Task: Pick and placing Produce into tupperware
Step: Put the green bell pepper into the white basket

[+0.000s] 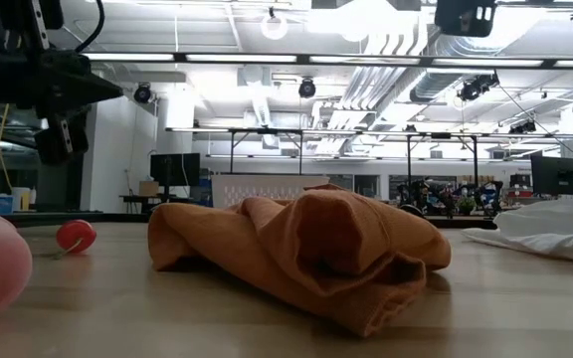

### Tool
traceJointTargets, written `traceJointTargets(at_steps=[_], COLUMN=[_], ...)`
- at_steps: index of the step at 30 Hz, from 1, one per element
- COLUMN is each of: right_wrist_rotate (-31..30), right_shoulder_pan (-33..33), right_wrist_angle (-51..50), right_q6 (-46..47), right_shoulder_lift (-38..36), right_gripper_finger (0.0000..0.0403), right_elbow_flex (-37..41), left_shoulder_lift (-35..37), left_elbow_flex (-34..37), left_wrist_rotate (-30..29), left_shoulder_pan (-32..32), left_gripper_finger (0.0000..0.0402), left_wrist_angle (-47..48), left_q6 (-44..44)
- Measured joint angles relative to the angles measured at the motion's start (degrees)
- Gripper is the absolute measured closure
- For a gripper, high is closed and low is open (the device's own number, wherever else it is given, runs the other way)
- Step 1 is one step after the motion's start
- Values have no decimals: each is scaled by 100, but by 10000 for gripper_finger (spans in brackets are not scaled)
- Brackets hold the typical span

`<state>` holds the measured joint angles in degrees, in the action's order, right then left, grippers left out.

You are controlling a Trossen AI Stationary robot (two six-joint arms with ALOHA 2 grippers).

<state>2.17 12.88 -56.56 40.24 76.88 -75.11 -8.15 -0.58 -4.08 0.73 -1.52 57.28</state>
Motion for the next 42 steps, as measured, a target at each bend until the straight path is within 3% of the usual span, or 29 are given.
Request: traceJointTargets(at_steps=[9,22,33,37,42], right_wrist_rotate=[46,-66,-49,-20,4], right_shoulder_pan=[406,400,409,414,379], right_wrist_angle=[617,665,809,885,1512], right_q6=[241,357,1018,619,981], right_shoulder_lift=[-4,-4,-2,0,44], right_gripper_finger=[403,403,403,403,403], right_elbow_flex=[293,293,293,293,291], left_shoulder_lift=[-150,-148,-148,-148,-148], left_elbow_flex=[0,0,0,0,0], left_wrist_rotate=[0,0,0,0,20], left_shoulder_pan=[0,-1,-2,0,-2], left_gripper_finger=[401,401,401,401,401], left_wrist_angle=[-2,0,0,0,0], left_q6=[2,2,2,2,0])
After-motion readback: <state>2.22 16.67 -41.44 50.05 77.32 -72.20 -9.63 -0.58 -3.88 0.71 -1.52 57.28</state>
